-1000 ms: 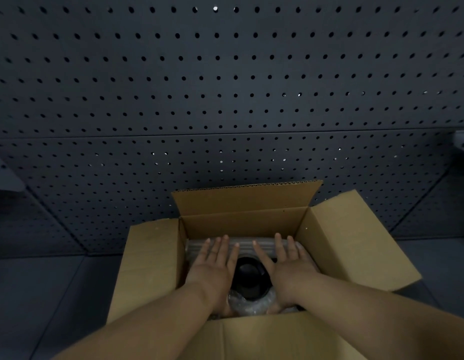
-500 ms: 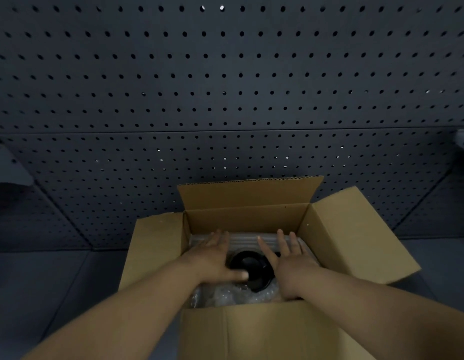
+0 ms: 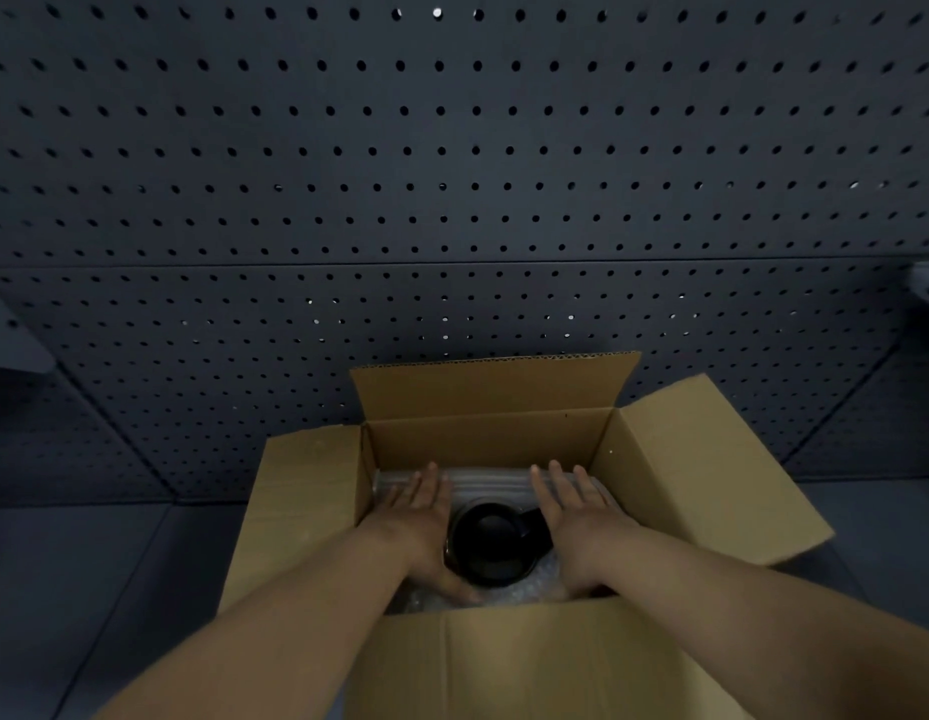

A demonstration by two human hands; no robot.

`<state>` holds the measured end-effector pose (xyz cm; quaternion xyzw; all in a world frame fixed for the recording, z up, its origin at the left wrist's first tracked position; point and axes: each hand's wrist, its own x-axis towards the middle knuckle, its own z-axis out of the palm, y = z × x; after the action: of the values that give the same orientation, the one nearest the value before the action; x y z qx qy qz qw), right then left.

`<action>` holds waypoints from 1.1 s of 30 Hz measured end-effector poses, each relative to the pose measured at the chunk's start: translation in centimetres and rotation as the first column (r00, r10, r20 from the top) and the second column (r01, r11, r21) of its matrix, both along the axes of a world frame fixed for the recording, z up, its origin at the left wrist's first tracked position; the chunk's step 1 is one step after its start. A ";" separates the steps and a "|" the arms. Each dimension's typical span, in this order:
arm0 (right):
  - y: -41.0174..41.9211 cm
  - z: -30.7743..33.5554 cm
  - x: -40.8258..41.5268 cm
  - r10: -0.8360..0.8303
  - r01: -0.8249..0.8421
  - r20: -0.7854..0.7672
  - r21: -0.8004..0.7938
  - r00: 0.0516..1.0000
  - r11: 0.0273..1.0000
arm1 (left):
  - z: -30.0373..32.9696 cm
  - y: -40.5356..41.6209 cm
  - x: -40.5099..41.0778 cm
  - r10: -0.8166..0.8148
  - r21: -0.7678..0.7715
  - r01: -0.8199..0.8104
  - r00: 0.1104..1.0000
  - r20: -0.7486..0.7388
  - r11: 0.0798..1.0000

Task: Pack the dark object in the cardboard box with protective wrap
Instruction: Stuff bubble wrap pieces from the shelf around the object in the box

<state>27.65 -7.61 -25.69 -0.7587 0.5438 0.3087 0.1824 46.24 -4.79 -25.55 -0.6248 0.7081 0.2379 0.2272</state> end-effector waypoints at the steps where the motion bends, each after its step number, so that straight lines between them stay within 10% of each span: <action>1: -0.2 -0.1 -0.1 0.001 -0.001 0.005 0.001 1.000 1.000 | 0.1 0.1 -0.1 -0.017 -0.003 0.017 1.000 0.023 1.000; 33: -0.8 1.2 -0.6 0.005 -0.004 -0.044 0.025 0.999 1.000 | -0.7 0.3 -0.7 -0.065 -0.135 0.096 0.974 0.216 0.986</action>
<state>27.10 -8.45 -24.44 -0.7505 0.5422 0.3328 0.1792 45.57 -4.47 -26.28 -0.6320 0.7201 0.1093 0.2646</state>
